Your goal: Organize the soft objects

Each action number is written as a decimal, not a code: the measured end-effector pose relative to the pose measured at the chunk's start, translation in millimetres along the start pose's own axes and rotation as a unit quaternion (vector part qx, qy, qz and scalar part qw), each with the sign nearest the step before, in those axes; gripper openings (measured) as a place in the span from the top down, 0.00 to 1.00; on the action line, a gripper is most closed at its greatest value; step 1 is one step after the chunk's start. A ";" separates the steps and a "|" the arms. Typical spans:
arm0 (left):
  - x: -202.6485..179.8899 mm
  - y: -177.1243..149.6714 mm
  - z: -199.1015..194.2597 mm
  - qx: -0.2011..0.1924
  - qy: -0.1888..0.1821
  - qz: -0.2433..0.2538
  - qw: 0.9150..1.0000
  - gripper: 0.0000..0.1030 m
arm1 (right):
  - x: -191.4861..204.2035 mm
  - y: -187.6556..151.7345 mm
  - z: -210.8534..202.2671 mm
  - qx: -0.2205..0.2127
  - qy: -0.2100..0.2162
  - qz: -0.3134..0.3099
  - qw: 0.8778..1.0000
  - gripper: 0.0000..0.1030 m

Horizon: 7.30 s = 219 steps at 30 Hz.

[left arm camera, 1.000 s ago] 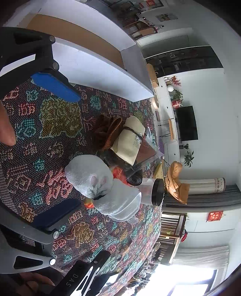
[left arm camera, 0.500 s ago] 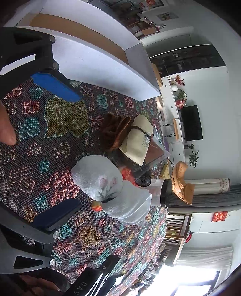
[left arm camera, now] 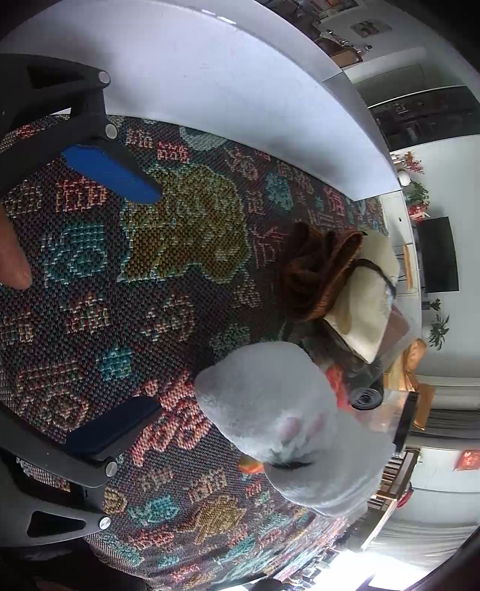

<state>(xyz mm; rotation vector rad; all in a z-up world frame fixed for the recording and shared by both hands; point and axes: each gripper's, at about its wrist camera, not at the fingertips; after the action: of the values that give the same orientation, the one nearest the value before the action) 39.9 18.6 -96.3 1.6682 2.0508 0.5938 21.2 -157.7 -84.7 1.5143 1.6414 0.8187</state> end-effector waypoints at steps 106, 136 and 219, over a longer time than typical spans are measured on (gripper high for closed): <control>-26.9 173.9 51.5 -0.030 0.043 0.148 0.988 0.28 | -58.4 0.8 87.3 0.188 0.099 0.129 0.969 0.27; 13.4 212.7 -3.7 -0.046 -0.117 0.020 0.992 0.30 | -25.4 148.2 135.9 0.140 0.080 -0.007 0.987 0.58; -8.7 75.6 71.2 0.003 -0.034 -0.006 0.999 0.00 | -58.9 32.2 193.3 0.183 -0.055 0.047 0.981 0.11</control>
<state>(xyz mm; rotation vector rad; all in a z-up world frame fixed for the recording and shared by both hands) 142.6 28.2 -110.5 1.6562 2.0153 0.5198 204.5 -219.1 -151.8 1.8655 1.7136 0.4870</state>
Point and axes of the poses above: each gripper's, at about its wrist camera, not at the fingertips, and z roughly the way its jaws point, x to its left, y to its top, and after that the axes turned 10 degrees about -z, right-handed
